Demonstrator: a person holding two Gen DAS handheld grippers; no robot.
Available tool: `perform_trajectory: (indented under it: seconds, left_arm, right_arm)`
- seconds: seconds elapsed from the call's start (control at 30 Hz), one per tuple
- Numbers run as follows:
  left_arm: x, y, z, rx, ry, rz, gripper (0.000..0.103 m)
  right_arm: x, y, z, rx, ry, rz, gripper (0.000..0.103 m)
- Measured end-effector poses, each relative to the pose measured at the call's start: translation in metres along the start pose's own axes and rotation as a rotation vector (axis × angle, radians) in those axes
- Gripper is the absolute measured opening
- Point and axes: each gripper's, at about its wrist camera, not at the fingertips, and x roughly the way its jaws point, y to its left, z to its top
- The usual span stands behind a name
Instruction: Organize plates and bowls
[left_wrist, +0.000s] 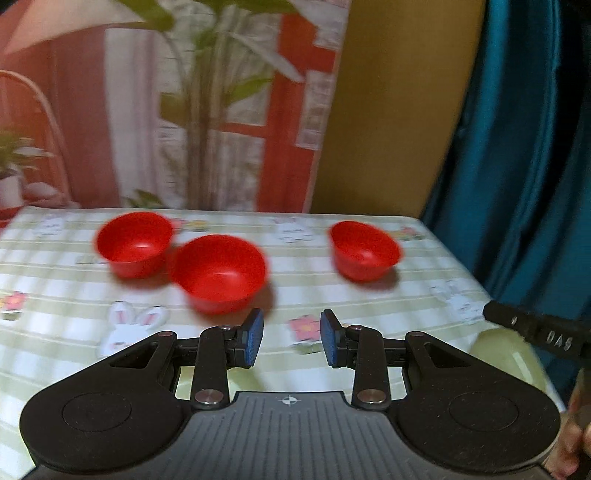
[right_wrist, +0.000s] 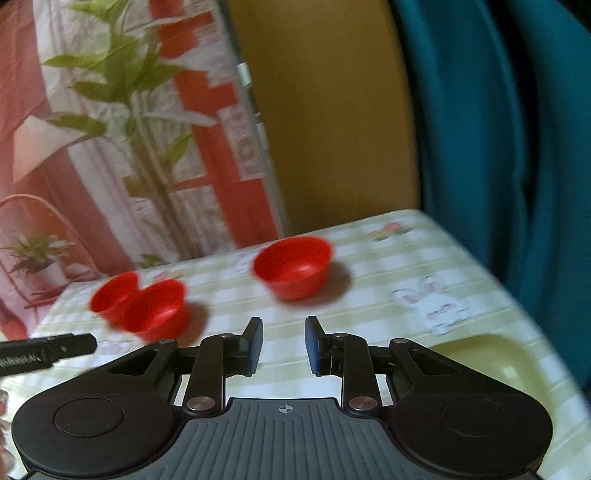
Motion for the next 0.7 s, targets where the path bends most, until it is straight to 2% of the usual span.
perform_trajectory:
  seconds: [0.17, 0.33, 0.47, 0.7]
  left_arm:
    - [0.014, -0.036, -0.002, -0.023, 0.021, -0.088, 0.040]
    - [0.031, -0.072, -0.008, 0.009, 0.045, -0.135, 0.047]
    - [0.047, -0.096, -0.012, 0.013, 0.073, -0.188, 0.049]
    - [0.072, -0.133, -0.029, 0.048, 0.138, -0.230, 0.049]
  right_arm:
    - [-0.010, -0.035, 0.001, -0.056, -0.015, -0.088, 0.025]
    - [-0.015, -0.069, -0.006, -0.099, -0.019, -0.196, 0.025]
    - [-0.014, -0.097, -0.012, -0.057, -0.019, -0.239, 0.025]
    - [-0.003, -0.136, -0.028, -0.008, 0.017, -0.311, 0.025]
